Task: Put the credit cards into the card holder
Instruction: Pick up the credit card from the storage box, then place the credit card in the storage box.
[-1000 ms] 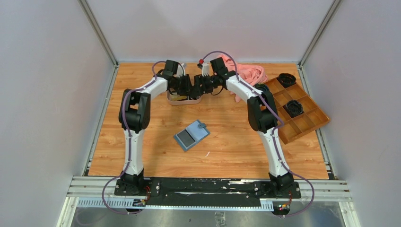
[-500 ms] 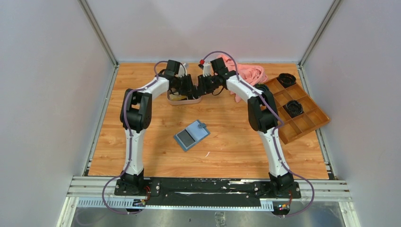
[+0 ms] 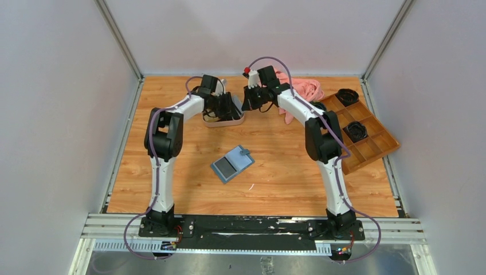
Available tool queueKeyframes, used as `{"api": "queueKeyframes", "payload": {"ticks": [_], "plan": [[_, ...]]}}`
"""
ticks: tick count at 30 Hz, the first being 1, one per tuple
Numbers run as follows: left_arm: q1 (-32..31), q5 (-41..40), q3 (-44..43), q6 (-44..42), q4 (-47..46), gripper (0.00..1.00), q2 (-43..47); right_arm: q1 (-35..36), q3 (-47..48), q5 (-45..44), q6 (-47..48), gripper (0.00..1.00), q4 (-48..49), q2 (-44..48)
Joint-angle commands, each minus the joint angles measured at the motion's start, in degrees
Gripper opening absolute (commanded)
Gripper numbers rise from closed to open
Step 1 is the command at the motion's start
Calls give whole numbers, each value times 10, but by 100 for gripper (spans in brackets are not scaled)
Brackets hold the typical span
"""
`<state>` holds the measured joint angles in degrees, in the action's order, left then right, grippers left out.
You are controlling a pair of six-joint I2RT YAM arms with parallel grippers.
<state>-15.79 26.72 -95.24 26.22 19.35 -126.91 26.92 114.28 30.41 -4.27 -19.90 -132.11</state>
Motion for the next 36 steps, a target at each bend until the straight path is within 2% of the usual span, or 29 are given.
{"api": "queueKeyframes", "payload": {"ticks": [1, 12, 18, 22, 30, 36], "plan": [[16, -6, 25, 1, -12, 40, 39, -3, -8, 2, -1, 0, 16, 29], [49, 17, 100, -4, -58, 54, 111, -29, -10, 80, -29, 0, 40, 29], [73, 113, 181, 21, -206, 68, 165, -41, -22, 167, -70, 0, 89, 20], [80, 153, 184, 32, -238, 74, 160, -46, -24, 218, -123, 0, 129, 11], [84, 193, 158, 97, -302, 74, 114, -49, -31, 280, -219, 0, 207, -10], [84, 213, 167, 149, -364, 63, 108, -54, -35, 297, -265, 0, 247, -22]]}}
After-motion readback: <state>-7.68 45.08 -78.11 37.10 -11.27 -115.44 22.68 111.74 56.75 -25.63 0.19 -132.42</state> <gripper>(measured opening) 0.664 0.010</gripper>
